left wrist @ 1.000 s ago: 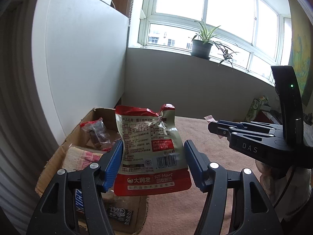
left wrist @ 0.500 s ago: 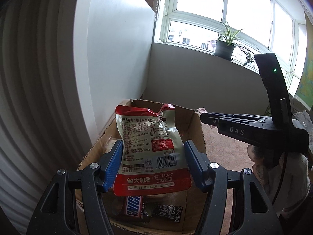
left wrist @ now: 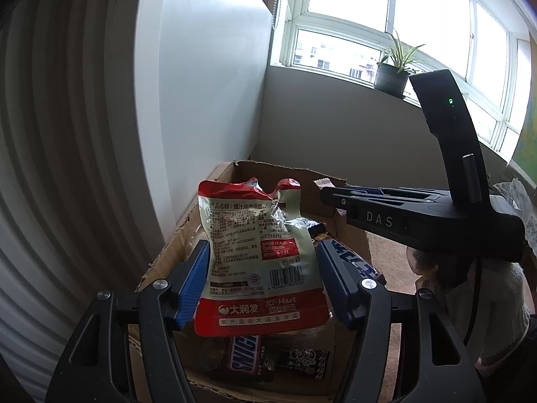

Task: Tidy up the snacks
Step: 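Open both tools to drop the pouch and candy into the box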

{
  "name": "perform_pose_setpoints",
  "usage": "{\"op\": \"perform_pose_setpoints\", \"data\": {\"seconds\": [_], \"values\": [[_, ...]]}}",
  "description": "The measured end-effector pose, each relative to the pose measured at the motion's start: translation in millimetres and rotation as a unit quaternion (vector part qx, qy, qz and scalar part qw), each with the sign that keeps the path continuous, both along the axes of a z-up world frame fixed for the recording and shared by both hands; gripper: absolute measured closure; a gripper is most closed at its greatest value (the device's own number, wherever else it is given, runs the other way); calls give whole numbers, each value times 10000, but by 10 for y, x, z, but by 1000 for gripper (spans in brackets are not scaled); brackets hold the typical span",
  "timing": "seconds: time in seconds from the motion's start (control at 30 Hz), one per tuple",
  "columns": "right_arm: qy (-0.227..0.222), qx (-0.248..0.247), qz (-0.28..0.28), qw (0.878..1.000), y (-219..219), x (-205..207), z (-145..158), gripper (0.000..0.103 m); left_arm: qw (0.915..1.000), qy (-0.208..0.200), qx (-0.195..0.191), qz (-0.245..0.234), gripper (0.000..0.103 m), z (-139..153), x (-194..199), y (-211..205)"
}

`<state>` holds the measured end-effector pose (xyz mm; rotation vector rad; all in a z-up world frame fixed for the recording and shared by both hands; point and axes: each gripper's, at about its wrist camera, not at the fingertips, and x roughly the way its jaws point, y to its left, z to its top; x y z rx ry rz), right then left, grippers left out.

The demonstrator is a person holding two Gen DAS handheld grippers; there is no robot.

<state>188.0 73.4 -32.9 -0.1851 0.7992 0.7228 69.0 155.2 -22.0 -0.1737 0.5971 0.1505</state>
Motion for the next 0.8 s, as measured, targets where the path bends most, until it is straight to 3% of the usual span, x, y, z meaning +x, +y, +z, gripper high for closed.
{"op": "perform_pose_setpoints", "data": {"seconds": [0.17, 0.23, 0.3, 0.43, 0.5, 0.57, 0.8], "values": [[51, 23, 23, 10000, -7, 10, -15, 81, 10000, 16, 25, -4, 38, -5, 35, -25], [25, 33, 33, 10000, 0, 11, -10, 68, 10000, 8, 39, 11, 36, -7, 36, -30], [-67, 62, 5, 10000, -15, -12, 8, 48, 10000, -14, 50, 45, 34, 2, 45, -30], [-146, 105, -35, 9998, -61, -37, 54, 39, 9999, -46, 45, 91, 33, -5, -17, -14], [-219, 118, -65, 9997, -94, -55, 73, 26, 10000, -58, 27, 57, 33, 1, -18, -17], [-280, 102, -92, 9995, -124, -72, 89, 21, 9999, -87, 40, 69, 31, 3, -25, -18], [-405, 108, -149, 9990, -247, -139, 159, 12, 9999, -123, 38, 78, 29, 24, -85, -64]]}}
